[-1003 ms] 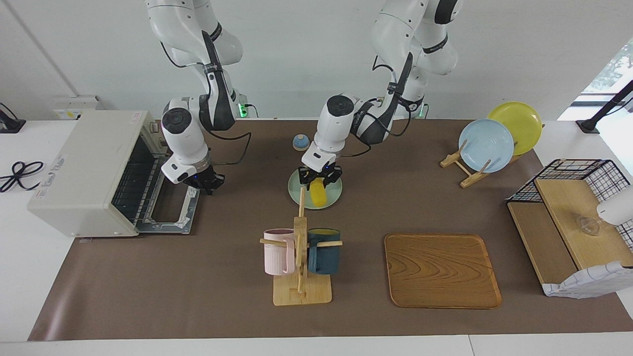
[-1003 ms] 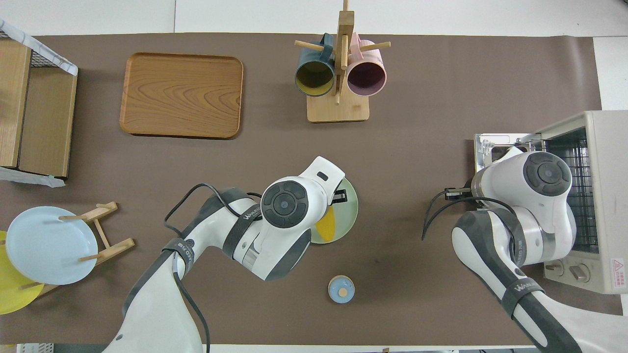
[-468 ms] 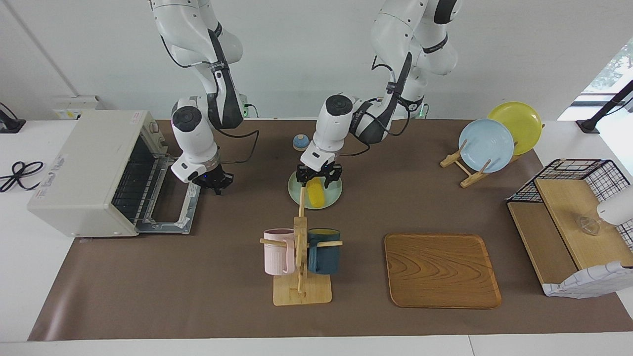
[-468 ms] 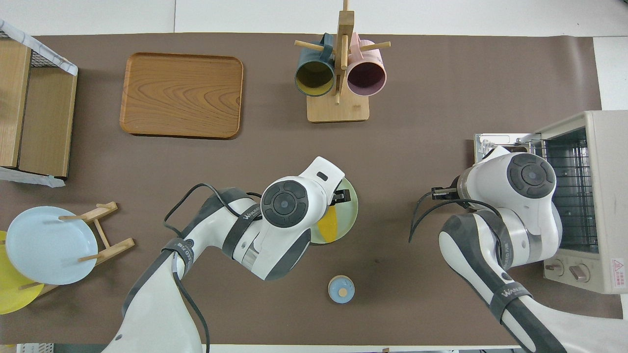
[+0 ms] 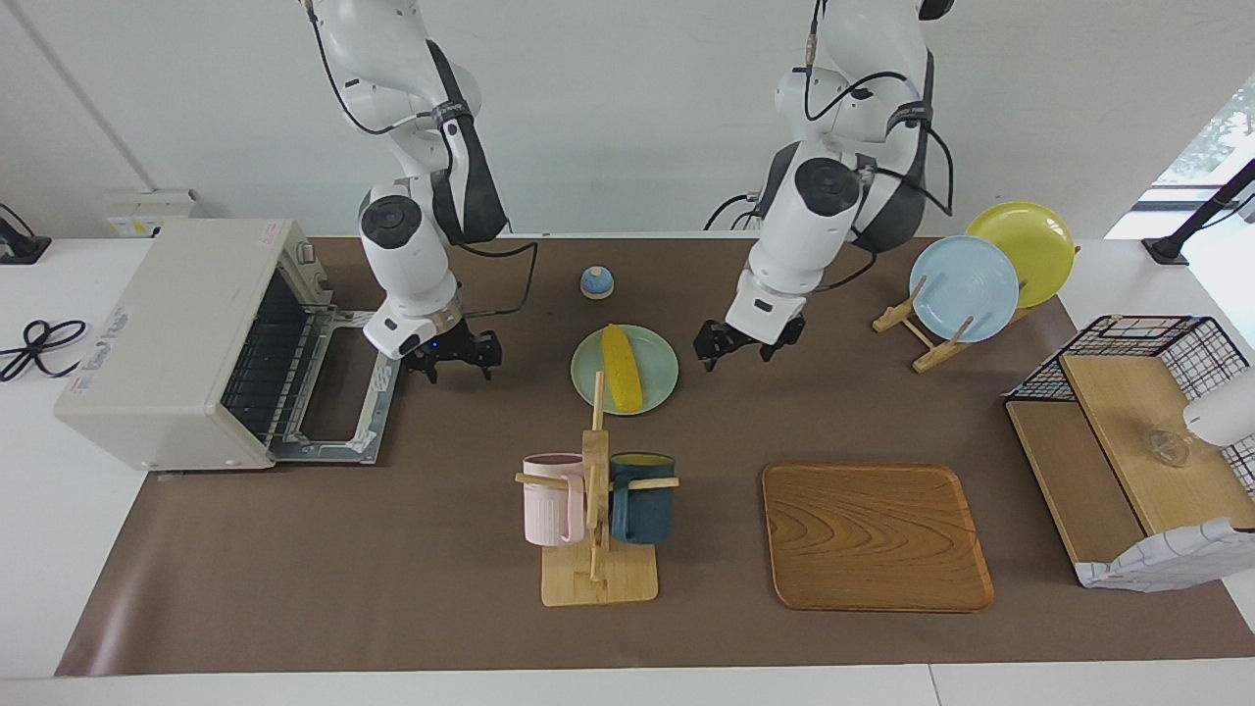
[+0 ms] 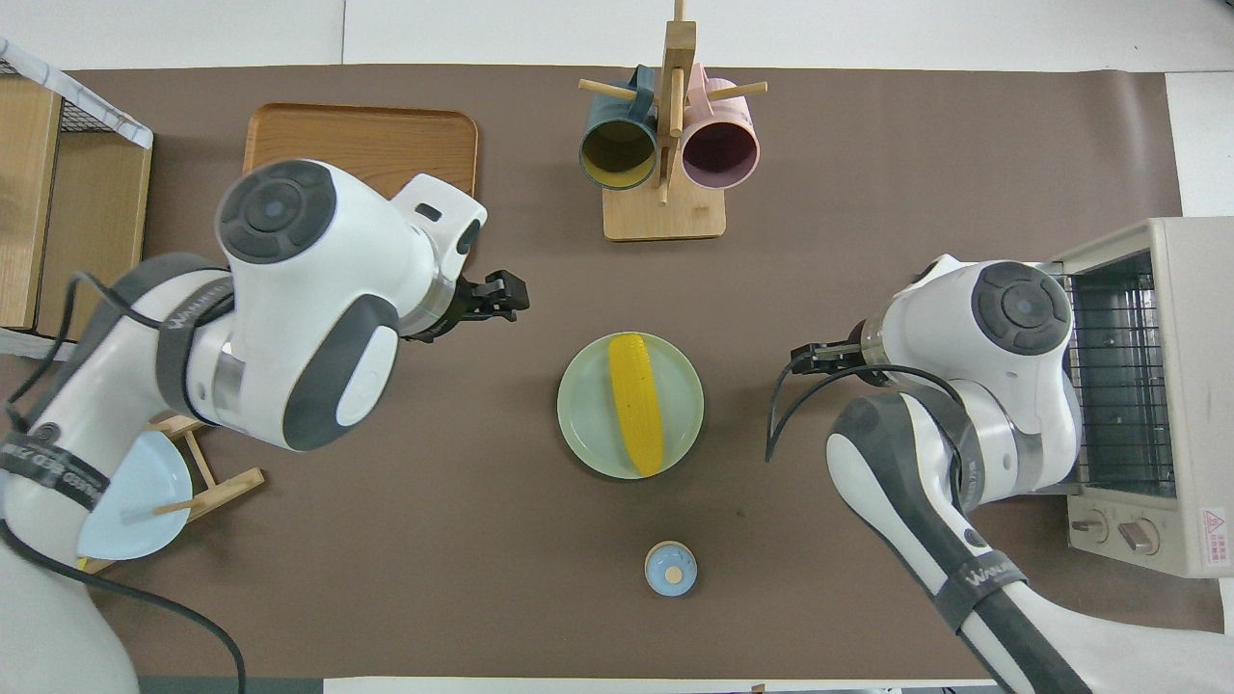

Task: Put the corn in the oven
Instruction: 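Lower the corn onto the plate while the right gripper opens the oven door, then grasp the green plate rim with the right gripper and lift it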

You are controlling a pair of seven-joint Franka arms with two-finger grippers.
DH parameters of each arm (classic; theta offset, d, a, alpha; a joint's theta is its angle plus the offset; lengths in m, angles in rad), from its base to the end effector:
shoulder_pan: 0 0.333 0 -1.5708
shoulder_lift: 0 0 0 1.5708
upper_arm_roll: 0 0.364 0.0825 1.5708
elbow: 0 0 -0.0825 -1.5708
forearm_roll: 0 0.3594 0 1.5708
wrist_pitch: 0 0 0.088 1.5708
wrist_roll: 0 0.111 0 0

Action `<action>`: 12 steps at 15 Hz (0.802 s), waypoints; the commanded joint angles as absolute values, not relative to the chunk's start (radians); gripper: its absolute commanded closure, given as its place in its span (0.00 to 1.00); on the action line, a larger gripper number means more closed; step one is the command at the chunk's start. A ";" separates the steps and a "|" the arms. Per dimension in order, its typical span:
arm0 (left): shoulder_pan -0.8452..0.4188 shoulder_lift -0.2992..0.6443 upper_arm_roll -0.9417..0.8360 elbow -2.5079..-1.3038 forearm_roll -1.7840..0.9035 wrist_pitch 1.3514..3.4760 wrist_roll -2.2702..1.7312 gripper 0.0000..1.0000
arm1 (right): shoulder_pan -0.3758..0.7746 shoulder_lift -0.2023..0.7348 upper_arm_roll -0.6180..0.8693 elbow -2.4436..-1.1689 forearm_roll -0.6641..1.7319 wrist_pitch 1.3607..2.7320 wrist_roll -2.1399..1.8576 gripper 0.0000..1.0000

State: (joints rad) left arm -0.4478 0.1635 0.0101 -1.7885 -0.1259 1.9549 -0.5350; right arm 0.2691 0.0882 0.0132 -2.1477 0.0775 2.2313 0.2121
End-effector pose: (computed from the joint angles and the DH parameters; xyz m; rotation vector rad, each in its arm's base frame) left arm 0.5336 -0.2598 0.5113 3.0296 0.2188 -0.0779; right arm 0.5136 0.1516 0.4201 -3.0820 -0.0346 0.0304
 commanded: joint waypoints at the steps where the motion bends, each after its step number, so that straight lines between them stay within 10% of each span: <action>1: -0.359 0.123 0.003 -1.730 -0.071 1.832 -0.438 0.00 | 0.389 0.159 0.018 -1.978 0.104 2.152 0.374 0.08; 7: -0.222 -0.015 0.005 -1.735 -0.069 1.649 -0.229 0.00 | 0.664 0.411 0.020 -1.612 -0.031 2.032 0.731 0.08; 12: -0.219 -0.075 0.014 -1.730 -0.048 1.551 -0.216 0.00 | 0.732 0.399 0.020 -1.756 -0.025 2.232 0.787 0.11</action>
